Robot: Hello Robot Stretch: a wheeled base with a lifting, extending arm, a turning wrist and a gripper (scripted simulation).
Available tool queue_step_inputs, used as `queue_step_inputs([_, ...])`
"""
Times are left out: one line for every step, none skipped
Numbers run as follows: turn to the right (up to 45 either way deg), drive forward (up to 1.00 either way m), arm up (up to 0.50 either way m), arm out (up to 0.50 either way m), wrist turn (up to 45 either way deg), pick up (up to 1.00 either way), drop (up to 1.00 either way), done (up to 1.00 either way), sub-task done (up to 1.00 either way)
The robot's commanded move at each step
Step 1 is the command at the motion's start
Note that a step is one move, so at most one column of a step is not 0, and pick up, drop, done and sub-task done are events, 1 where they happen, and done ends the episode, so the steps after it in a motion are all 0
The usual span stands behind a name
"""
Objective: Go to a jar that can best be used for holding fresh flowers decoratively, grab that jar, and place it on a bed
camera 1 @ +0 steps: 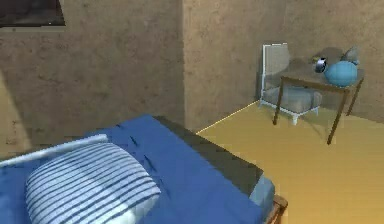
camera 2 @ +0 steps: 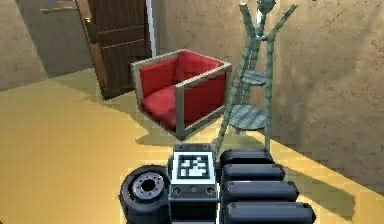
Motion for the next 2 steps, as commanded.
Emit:
queue_step_inputs([-45.0,0.00,0.00,0.00,0.0,0.00,0.00,0.00,0.00])
queue_step_inputs([-45.0,0.00,0.00,0.00,0.0,0.00,0.00,0.00,0.00])
